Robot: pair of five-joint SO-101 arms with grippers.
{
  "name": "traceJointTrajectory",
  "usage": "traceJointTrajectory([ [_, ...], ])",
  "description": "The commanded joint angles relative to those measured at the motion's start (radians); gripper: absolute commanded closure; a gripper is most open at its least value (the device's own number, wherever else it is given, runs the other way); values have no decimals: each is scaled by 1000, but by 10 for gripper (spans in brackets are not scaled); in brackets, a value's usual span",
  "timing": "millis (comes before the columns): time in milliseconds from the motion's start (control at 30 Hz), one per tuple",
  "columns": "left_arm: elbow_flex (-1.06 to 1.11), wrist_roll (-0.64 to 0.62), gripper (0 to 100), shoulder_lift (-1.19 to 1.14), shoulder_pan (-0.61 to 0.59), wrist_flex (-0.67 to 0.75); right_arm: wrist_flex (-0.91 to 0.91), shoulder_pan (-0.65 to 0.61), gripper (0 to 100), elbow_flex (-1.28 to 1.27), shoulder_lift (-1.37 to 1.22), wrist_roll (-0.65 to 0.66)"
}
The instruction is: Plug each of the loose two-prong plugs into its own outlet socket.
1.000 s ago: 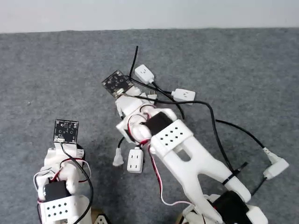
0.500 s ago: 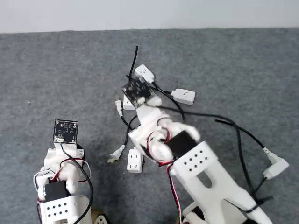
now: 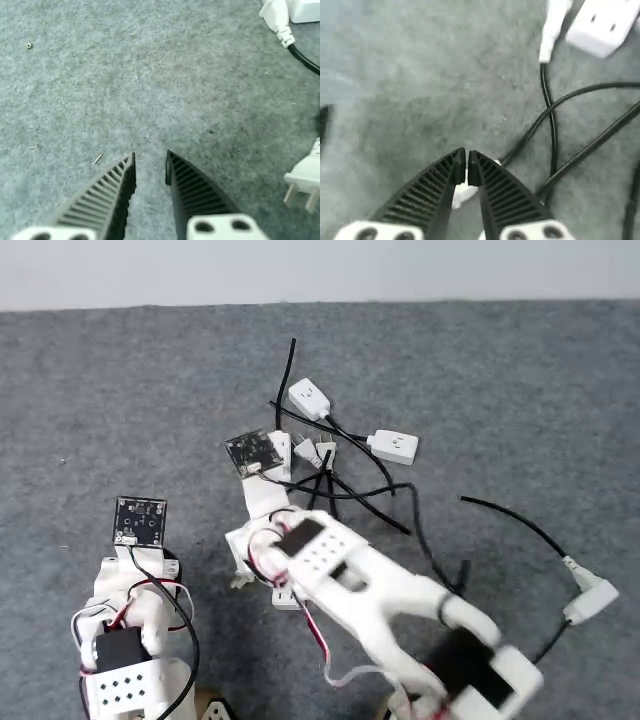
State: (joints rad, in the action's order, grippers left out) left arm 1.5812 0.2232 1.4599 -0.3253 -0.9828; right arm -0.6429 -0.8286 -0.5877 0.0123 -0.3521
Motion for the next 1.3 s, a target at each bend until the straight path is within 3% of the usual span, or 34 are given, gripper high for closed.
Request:
traceJointTrajectory([
  [0,-38,-9,903,12,-6,3,-77,-12,991,147,-67,17],
  [333,-36,-6,903,12,-6,3,-217,-12,991,166,-96,21],
  [933,-33,-5,903,15,-3,5,-173,-38,991,117,70,14],
  [1033,-33,-5,903,15,-3,5,-99,-39,991,77,50,15],
  [1267,-33,-5,903,14,-3,5,-148,-35,991,75,-35,20],
])
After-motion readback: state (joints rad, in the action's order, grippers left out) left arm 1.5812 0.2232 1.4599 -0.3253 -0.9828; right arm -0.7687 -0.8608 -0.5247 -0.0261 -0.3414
